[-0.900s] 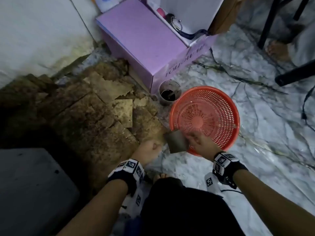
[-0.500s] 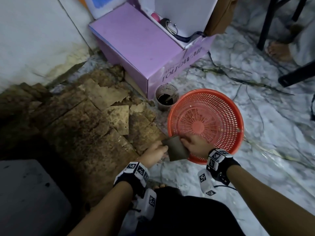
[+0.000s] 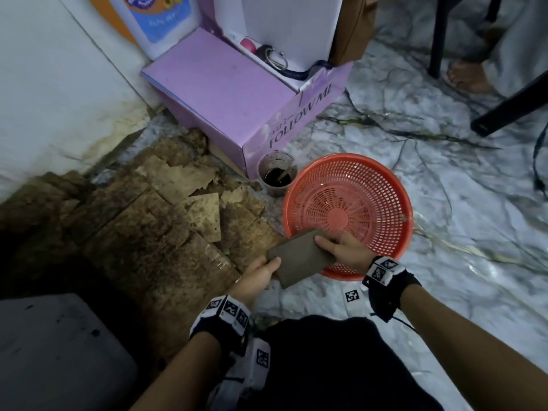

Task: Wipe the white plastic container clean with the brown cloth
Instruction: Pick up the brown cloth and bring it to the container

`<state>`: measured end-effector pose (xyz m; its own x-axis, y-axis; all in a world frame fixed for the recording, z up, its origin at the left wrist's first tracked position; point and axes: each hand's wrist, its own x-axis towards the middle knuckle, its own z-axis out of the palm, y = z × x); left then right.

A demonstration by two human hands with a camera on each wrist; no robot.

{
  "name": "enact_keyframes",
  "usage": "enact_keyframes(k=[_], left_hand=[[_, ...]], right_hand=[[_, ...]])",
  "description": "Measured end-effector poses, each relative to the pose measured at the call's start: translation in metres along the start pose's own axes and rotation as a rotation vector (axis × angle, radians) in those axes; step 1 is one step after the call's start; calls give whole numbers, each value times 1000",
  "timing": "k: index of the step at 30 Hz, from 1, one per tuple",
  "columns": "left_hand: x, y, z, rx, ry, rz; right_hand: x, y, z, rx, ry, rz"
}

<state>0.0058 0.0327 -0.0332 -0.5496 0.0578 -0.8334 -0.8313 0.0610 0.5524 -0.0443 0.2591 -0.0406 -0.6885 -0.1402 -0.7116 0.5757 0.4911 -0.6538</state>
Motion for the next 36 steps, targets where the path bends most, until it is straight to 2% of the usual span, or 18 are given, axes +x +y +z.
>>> enact_keyframes(k=[4, 8, 12, 17, 22, 29, 33, 36], left_hand=[[-26, 10, 0, -36, 14, 79], [-59, 34, -10, -6, 29, 174], [-73, 52, -36, 75, 106, 377], [-175, 123, -51, 66, 126, 653], [-262, 146, -76, 23, 207, 859], [-371, 123, -139, -44, 415, 988], [-418, 85, -182, -72, 525, 988], [-446, 50, -210, -98, 611, 1018]], right_hand=[[-26, -18, -13, 20, -65, -56], [-57, -62, -24, -161, -82, -223], [-97, -121, -36, -369, -33, -407], [-163, -200, -43, -495, 110, -600], [-232, -258, -29, -559, 149, -756], [-310, -322, 36, -594, 123, -938], [-332, -340, 100, -634, 72, -1035], [-337, -339, 146, -638, -4, -1023]])
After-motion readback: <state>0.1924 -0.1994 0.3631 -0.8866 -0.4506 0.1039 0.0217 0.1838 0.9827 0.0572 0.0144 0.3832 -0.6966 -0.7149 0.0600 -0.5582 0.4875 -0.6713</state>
